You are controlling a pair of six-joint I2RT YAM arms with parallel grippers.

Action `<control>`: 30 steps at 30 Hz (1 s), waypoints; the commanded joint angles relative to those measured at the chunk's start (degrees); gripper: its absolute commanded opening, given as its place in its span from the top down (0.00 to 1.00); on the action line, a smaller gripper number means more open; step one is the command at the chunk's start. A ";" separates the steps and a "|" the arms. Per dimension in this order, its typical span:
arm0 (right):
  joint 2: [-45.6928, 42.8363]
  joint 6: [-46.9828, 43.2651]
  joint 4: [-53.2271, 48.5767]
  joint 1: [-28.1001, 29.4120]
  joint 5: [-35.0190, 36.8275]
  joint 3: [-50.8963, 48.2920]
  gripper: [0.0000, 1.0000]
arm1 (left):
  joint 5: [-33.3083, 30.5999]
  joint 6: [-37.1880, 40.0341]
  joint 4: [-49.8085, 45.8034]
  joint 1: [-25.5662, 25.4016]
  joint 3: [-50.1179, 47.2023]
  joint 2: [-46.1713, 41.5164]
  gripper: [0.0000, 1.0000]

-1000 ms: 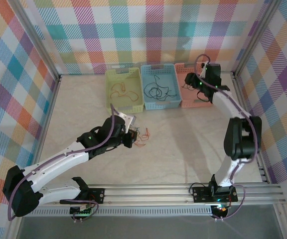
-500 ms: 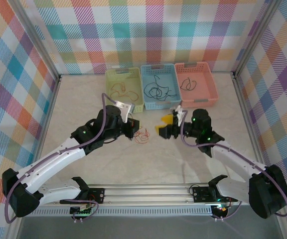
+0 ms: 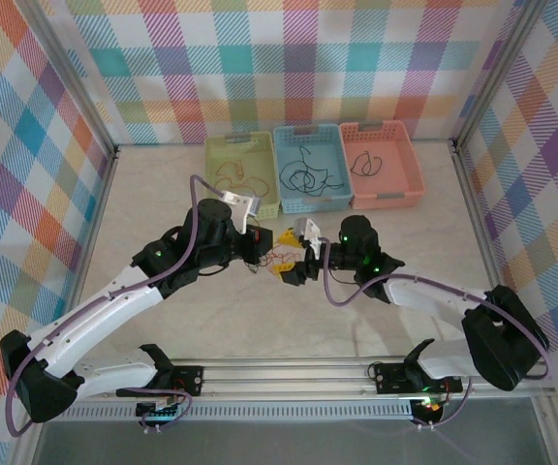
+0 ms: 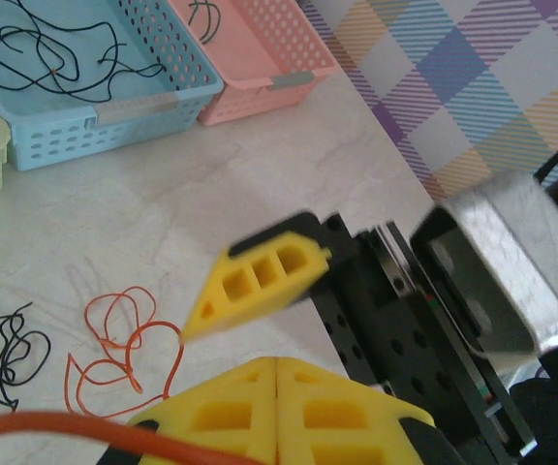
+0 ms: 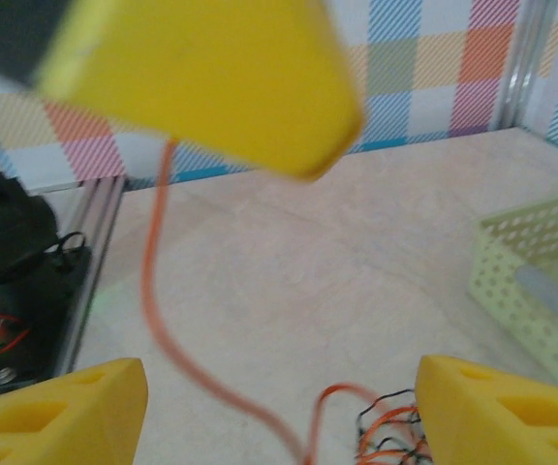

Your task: Untangle the cables

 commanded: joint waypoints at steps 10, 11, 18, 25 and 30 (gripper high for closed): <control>-3.58 3.37 8.65 -0.51 11.51 0.17 1.00 | -1.38 -1.45 -2.10 0.69 2.26 -2.46 0.53; -5.36 4.16 7.78 -1.29 12.26 -0.30 1.00 | -2.83 -1.28 -2.62 0.68 2.19 -2.67 0.39; -18.44 9.61 -5.12 -7.19 19.66 -1.63 1.00 | -12.14 -0.97 -4.50 2.11 -1.99 -2.92 0.10; -17.78 12.98 -23.15 -8.88 19.10 5.26 0.87 | -9.30 -3.49 -1.28 7.19 -8.45 0.85 0.17; -5.51 19.36 -35.71 -8.88 11.27 11.90 0.54 | -10.12 -4.55 -0.28 10.73 -11.25 1.09 0.18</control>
